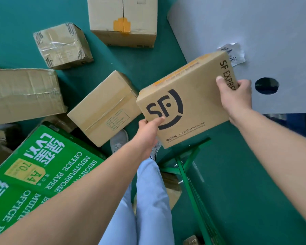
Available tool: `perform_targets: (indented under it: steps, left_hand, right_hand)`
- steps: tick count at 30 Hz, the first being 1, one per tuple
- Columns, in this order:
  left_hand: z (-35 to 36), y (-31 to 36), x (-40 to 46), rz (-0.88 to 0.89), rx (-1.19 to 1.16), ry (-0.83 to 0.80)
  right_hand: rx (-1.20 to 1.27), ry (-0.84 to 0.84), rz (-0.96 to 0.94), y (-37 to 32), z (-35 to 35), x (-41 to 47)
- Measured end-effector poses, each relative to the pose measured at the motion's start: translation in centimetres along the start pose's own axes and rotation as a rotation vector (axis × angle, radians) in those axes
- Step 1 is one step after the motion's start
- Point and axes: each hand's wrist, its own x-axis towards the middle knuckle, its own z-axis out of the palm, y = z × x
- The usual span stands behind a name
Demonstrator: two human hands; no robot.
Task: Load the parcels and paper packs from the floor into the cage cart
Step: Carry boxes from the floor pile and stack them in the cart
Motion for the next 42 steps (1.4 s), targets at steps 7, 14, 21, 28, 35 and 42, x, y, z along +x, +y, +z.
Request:
perform_targets:
  steps: [7, 14, 21, 28, 35, 42]
  left_hand:
    - [-2.1, -0.5, -14.4, 0.124, -0.079, 0.027]
    - [-9.3, -1.5, -28.0, 0.289, -0.209, 0.148]
    - [-18.1, -5.8, -39.3, 0.33, -0.37, 0.224]
    - [-27.6, -11.7, -46.0, 0.345, -0.631, 0.321]
    - [-34.2, -17.1, -50.4, 0.364, -0.893, 0.414]
    - [-35.3, -22.7, -52.7, 0.351, -1.187, 0.544]
  right_hand:
    - [0.171, 0.05, -0.038, -3.4, -9.3, -12.6]
    - [0.225, -0.131, -0.237, -9.3, -14.3, -26.3]
    - [0.18, -0.37, -0.315, -14.3, -14.7, -39.6]
    - [0.014, -0.536, -0.433, -18.4, -12.5, -52.3]
    - [-0.151, -0.638, -0.529, -20.8, -8.2, -61.6]
    - [-0.418, -0.761, -0.781, -22.4, -4.4, -67.8]
